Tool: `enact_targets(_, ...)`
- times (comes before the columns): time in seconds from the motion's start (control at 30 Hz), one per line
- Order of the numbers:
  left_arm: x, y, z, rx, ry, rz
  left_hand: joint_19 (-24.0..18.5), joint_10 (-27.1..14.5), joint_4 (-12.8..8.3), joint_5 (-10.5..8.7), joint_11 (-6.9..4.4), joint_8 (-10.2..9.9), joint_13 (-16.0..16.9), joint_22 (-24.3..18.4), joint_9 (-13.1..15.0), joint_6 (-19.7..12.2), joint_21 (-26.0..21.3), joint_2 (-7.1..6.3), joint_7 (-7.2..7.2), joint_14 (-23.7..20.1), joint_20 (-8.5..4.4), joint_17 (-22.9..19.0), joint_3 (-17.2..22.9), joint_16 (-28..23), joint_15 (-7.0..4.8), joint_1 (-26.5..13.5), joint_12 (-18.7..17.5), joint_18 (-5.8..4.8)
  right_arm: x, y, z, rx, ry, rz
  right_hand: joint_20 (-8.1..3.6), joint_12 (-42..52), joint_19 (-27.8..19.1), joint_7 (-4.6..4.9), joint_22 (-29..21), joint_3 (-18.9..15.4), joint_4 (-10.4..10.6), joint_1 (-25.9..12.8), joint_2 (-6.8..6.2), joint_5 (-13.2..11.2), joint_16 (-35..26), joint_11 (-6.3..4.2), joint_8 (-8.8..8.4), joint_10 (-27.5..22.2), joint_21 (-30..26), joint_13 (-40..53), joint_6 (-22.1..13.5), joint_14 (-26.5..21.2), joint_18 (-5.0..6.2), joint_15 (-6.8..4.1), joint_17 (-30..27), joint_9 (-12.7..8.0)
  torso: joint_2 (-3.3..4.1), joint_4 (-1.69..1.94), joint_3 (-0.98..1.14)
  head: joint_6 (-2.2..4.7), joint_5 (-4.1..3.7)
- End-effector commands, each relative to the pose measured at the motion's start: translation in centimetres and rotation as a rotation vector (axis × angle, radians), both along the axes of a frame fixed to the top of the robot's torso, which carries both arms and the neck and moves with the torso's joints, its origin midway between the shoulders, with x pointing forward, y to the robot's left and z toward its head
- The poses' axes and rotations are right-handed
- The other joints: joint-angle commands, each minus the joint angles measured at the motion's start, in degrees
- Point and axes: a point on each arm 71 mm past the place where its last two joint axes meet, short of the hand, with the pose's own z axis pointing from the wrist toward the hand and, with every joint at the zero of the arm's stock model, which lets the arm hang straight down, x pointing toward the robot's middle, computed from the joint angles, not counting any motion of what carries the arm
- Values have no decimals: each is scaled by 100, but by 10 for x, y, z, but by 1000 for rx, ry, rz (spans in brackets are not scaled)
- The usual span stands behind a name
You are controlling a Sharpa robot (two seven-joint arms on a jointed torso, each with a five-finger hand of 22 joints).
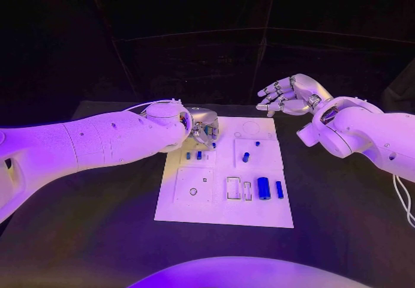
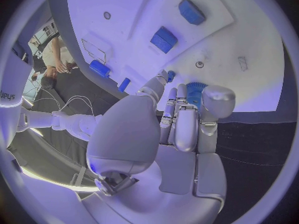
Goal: Assemble the parts on the task board
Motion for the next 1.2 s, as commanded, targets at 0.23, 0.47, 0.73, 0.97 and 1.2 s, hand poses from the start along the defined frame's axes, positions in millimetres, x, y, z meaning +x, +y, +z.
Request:
enact_targets(0.23, 1, -5, -3, 14, 4, -22, 56, 120, -47, -60, 0, -104, -99, 62, -10, 102, 60, 85, -11, 150, -2, -20, 157, 11, -36, 79, -117, -69, 0, 1, 2, 6, -9, 5, 16, 21, 42, 53, -6, 5, -27, 10, 56, 26, -29, 14, 14, -39, -39, -10, -42, 35, 65, 26, -8, 3, 1, -3, 1, 2, -9)
enact_targets(0.47, 2, -7, -5, 17, 13, -31, 50, 222, -100, -158, -10, -198, -210, 124, -10, 177, 108, 125, -23, 153, -8, -46, 368, 18, -43, 119, -247, -73, 0, 2, 2, 7, -9, 6, 15, 26, 52, 53, -10, 7, -32, 10, 65, 31, -30, 14, 19, -41, -43, -28, -45, 45, 65, 24, -13, 2, 0, 3, 1, -9, -26)
enact_targets(0.73, 1, -10, -8, 31, 35, -42, 46, 292, -113, -177, -19, -262, -278, 180, -9, 229, 151, 105, -34, 152, -14, -67, 489, 23, -50, 74, -332, -79, 0, 3, 2, 7, -9, 9, 15, 28, 55, 54, -11, 7, -31, 6, 70, 29, -31, 14, 21, -41, -44, -32, -46, 47, 65, 25, -14, 2, -4, 2, 3, -22, -40)
enact_targets(0.97, 0, -11, -9, 38, 47, -47, 49, 326, -117, -192, -22, -291, -305, 225, -8, 254, 190, 81, -38, 150, -16, -82, 536, 22, -53, 41, -369, -86, 0, 3, 2, 7, -8, 9, 15, 28, 55, 54, -11, 7, -31, 6, 70, 29, -31, 14, 21, -41, -44, -32, -46, 47, 65, 25, -14, 2, -5, 5, 0, -20, -44)
enact_targets(1.2, 1, -12, -11, 44, 53, -45, 48, 356, -136, -196, -25, -331, -332, 270, -9, 272, 228, 87, -43, 149, -17, -91, 620, 26, -57, 37, -415, -94, 0, 4, 2, 7, -8, 11, 15, 28, 55, 54, -11, 7, -31, 6, 70, 29, -31, 14, 21, -41, -44, -32, -46, 47, 65, 25, -14, 2, -1, 1, 0, -13, -44)
